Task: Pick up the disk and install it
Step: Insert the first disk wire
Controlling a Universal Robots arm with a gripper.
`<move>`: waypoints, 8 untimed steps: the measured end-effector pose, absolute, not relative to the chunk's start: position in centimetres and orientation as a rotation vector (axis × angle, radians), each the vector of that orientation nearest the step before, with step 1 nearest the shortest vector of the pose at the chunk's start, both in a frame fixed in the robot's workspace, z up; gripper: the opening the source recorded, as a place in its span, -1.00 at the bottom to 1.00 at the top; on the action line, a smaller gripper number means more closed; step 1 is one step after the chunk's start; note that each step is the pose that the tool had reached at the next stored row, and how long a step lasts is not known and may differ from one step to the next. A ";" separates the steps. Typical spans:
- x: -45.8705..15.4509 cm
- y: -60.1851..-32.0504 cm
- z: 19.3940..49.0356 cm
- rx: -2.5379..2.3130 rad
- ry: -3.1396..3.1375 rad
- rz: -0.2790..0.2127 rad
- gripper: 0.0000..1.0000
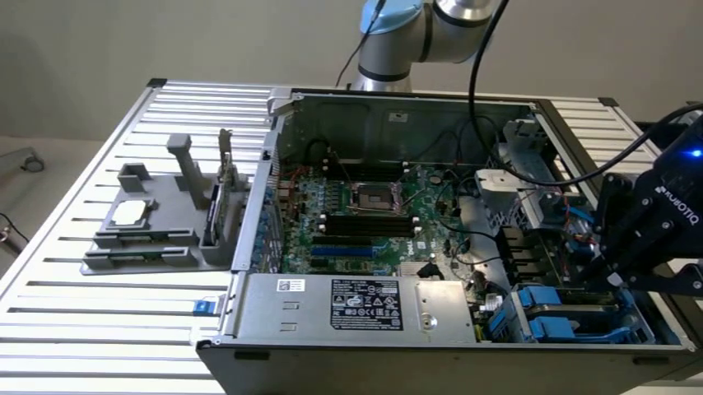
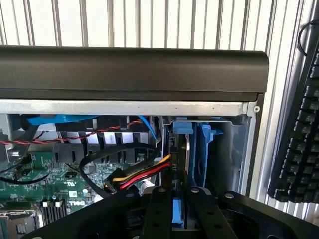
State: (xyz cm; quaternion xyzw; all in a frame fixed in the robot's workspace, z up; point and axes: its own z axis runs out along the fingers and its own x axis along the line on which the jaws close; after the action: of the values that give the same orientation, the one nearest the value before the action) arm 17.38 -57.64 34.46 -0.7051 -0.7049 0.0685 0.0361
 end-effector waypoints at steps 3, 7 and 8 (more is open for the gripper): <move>17.4 -57.7 34.4 -2.170 -2.160 0.209 -0.67; 17.4 -57.8 34.3 -2.175 -2.151 0.206 -0.67; 17.4 -57.8 34.2 -2.176 -2.150 0.204 -0.67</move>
State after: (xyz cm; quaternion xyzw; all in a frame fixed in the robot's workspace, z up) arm 17.37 -57.83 34.23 -0.7092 -0.7008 0.0666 0.0382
